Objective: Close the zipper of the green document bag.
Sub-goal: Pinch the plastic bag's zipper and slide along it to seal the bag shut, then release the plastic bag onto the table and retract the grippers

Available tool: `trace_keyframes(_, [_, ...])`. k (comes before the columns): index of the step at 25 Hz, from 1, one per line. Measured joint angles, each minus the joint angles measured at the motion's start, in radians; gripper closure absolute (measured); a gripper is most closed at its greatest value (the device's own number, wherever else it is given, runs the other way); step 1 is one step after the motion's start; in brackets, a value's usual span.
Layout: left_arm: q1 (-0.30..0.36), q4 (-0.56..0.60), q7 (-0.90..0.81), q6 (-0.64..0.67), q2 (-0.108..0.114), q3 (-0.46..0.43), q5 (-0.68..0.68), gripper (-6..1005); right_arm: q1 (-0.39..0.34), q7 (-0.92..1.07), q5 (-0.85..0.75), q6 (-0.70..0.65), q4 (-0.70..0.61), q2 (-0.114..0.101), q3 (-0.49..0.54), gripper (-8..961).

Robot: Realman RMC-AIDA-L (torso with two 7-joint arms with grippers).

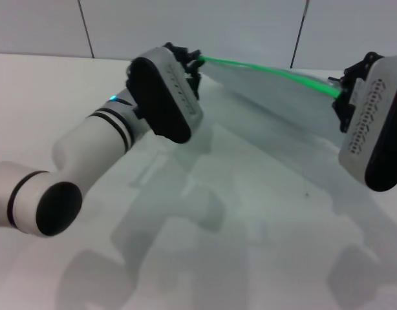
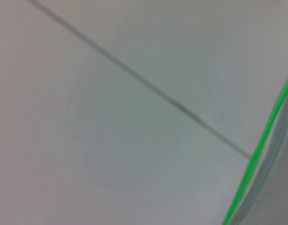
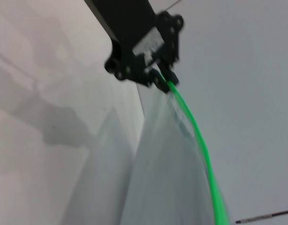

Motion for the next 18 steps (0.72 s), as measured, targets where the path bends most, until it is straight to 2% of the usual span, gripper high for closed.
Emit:
trace_keyframes(7, [0.001, 0.064, -0.001, 0.033, 0.001, -0.061, -0.038, 921, -0.026, 0.011, 0.002, 0.022, -0.004, 0.005, 0.059, 905])
trace_keyframes(18, [0.006, 0.051, -0.001, 0.04, 0.0, -0.078, -0.045, 933, -0.043, 0.023, 0.004, 0.058, 0.003, 0.004, 0.092, 891])
